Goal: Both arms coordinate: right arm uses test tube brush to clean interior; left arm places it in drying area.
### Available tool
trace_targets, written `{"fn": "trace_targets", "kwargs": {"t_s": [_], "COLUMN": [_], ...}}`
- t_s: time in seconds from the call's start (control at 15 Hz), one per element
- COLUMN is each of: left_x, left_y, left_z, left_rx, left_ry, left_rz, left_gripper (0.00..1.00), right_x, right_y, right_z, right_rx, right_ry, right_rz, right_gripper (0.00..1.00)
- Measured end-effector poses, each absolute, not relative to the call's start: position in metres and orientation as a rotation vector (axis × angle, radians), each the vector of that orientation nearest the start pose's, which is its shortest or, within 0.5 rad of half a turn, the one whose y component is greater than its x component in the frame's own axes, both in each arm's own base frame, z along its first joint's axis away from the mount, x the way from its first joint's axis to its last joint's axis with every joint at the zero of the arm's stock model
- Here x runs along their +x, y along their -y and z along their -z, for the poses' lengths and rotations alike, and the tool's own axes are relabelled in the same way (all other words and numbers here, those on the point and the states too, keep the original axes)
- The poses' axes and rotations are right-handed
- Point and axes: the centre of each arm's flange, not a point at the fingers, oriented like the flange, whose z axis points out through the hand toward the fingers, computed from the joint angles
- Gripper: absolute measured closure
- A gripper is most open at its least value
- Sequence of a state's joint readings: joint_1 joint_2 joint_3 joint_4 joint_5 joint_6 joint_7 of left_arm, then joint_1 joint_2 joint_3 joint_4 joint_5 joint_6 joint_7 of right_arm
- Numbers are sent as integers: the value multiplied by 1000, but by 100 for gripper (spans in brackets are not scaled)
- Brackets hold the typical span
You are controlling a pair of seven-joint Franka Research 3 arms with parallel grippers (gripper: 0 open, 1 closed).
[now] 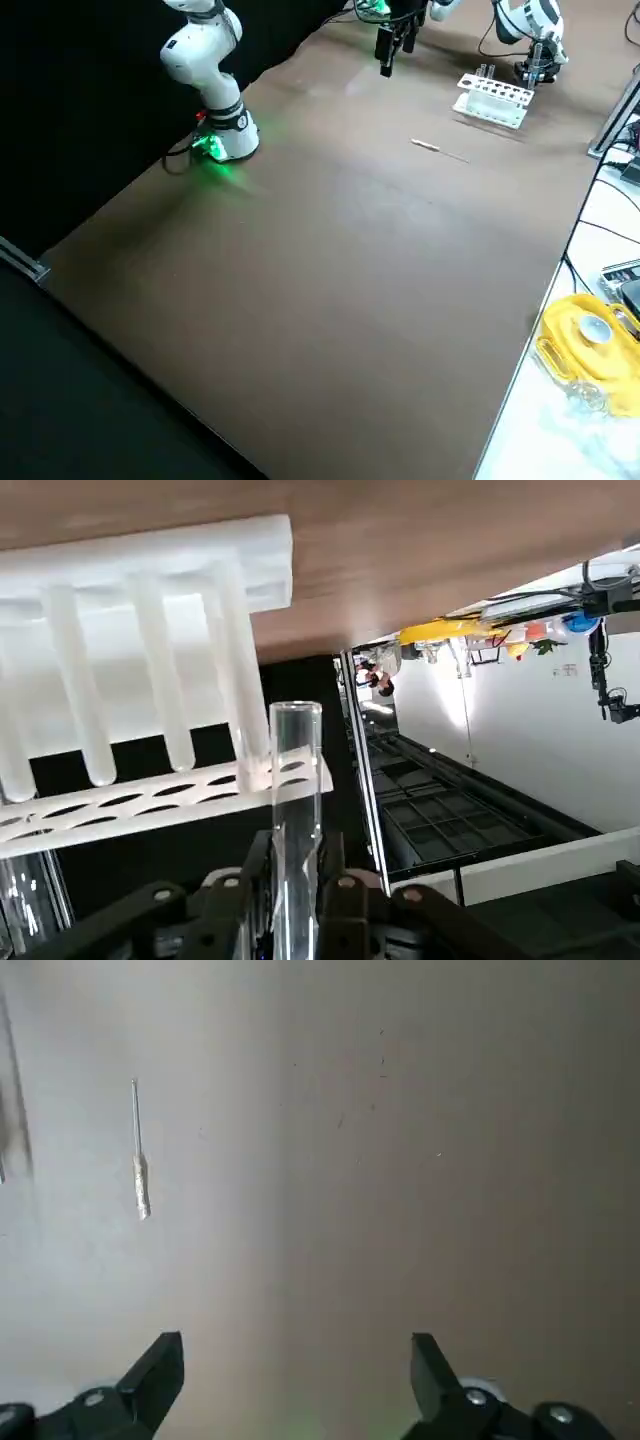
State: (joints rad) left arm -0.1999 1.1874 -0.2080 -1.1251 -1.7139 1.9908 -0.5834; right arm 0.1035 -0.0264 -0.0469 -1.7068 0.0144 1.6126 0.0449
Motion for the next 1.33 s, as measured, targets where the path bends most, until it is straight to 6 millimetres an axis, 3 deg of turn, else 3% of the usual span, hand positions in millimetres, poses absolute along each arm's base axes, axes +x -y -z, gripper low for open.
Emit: {"fn": "trace_targets", "kwargs": {"t_s": [0.33,0.73,1.33], "left_x": [707,718,715], "left_y": [309,308,312], "left_z": [-124,-150,-150], "left_rx": [1205,1183,1183], "left_ry": [-1134,-1130,-1129], "left_rz": [979,987,996], "left_gripper": [77,77,77], "right_x": [544,544,544], "right_y": [-32,-33,-34], "right_z": [-578,-578,-578], "right_rx": [-3128,-3128,-3128], "right_ry": [17,19,23], "right_rz": [-107,-107,-107], "right_gripper": [0,0,0]}}
